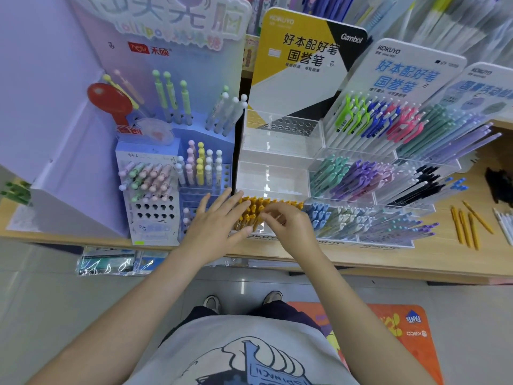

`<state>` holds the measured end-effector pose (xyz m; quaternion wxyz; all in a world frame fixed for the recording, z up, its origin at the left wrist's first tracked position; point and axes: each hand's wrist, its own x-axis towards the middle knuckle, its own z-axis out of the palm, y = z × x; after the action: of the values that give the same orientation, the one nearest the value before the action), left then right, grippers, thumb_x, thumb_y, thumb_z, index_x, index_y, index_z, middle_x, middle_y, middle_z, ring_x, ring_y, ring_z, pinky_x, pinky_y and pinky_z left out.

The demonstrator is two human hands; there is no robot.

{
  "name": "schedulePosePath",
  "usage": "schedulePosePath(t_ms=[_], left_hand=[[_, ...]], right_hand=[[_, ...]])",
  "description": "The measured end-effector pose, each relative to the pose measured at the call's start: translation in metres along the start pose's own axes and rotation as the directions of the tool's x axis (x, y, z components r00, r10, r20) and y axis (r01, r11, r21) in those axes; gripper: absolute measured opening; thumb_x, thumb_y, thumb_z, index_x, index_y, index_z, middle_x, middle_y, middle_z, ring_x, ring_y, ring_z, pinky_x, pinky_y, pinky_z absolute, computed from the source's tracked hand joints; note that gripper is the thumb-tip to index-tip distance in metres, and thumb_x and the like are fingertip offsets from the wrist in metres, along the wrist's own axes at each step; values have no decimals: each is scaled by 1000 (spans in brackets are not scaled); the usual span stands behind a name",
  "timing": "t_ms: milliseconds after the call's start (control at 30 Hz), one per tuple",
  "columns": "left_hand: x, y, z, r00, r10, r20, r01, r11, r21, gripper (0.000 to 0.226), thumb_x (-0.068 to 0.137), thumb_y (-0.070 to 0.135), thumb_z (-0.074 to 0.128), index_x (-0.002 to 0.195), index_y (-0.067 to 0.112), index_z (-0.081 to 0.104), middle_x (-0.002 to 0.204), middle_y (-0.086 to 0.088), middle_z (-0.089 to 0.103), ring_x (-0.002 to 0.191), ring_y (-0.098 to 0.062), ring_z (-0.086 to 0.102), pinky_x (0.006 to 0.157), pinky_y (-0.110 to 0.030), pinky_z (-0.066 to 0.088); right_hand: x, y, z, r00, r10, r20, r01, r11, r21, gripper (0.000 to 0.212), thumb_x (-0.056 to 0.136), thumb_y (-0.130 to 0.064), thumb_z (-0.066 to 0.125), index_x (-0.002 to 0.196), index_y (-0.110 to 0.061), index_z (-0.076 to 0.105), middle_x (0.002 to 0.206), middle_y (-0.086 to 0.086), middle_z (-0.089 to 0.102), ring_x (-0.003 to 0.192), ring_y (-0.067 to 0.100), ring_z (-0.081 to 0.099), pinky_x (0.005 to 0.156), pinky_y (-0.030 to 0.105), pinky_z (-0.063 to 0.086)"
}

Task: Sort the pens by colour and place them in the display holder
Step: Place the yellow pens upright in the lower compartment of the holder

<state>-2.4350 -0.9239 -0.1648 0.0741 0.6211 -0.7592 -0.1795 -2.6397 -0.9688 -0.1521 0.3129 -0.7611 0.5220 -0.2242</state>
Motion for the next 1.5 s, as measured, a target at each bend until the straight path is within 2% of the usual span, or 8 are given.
schedulePosePath(t_ms=[133, 233, 300, 467, 633, 967, 1267, 1500], left_hand=[[6, 23, -11, 990, -17, -137, -2, 990, -140, 72, 92, 66, 22, 146, 24, 46, 159, -1, 33, 148, -23, 26, 121, -53, 15], [21, 64, -20, 919, 51, -390, -136, 972, -192, 49, 94, 49, 42, 118, 15, 69, 125, -5, 63, 116, -26, 55, 97, -47, 46], [40, 104, -27, 876, 127, -465, -238, 953, -189, 40, 94, 42, 46, 107, 13, 71, 107, -2, 67, 99, -23, 61, 82, -38, 49], [106, 222, -9, 848, 317, -424, -429, 881, -200, 38, 94, 42, 48, 108, 16, 71, 105, 1, 69, 91, -19, 64, 76, -30, 49], [187, 366, 57, 841, 436, -321, -511, 835, -205, 32, 92, 41, 49, 102, 20, 71, 95, 5, 69, 81, -19, 67, 65, -29, 51], [334, 561, 188, 983, 134, 126, -115, 982, -150, 46, 95, 53, 38, 124, 28, 63, 121, 10, 64, 104, -13, 62, 80, -31, 47], [415, 603, 274, 890, -289, 352, 413, 839, -354, 48, 95, 47, 56, 134, 20, 53, 124, 1, 61, 111, -18, 58, 80, -27, 40], [445, 620, 297, 850, -413, 327, 520, 759, -392, 41, 88, 28, 73, 122, 12, 57, 85, 4, 59, 86, -19, 59, 68, -26, 37]], right_hand=[[-19, 0, -33, 993, 9, -115, -8, 1000, 13, 14, 96, -24, 61, 102, -16, 71, 85, -8, 66, 76, 6, 60, 68, 24, 51], [-38, 9, -74, 964, -25, -265, 16, 999, -34, 15, 97, -25, 58, 100, -16, 69, 87, -6, 65, 78, 7, 59, 65, 25, 50], [-48, 25, -108, 926, -17, -378, -12, 997, -73, 18, 96, -28, 56, 100, -16, 69, 91, -6, 63, 80, 7, 59, 66, 26, 50], [-80, 113, -194, 799, 119, -589, -193, 979, -65, 29, 93, -42, 52, 102, -18, 66, 98, -6, 58, 86, 11, 58, 70, 34, 50], [-116, 249, -275, 742, 323, -588, -379, 925, 30, 39, 89, -46, 56, 118, -20, 58, 107, -5, 52, 91, 13, 55, 73, 33, 50], [-128, 489, -433, 784, 534, -317, -551, 833, 41, 46, 90, -32, 65, 129, -11, 53, 119, 6, 55, 113, 23, 53, 89, 38, 47], [-64, 598, -469, 793, 595, -130, -598, 801, 19, 59, 90, -31, 67, 139, -7, 47, 133, 12, 53, 125, 28, 47, 104, 41, 41], [-57, 624, -468, 747, 655, -116, -662, 749, -37, 20, 92, -9, 61, 110, -3, 63, 104, 14, 62, 97, 30, 59, 72, 31, 42]])
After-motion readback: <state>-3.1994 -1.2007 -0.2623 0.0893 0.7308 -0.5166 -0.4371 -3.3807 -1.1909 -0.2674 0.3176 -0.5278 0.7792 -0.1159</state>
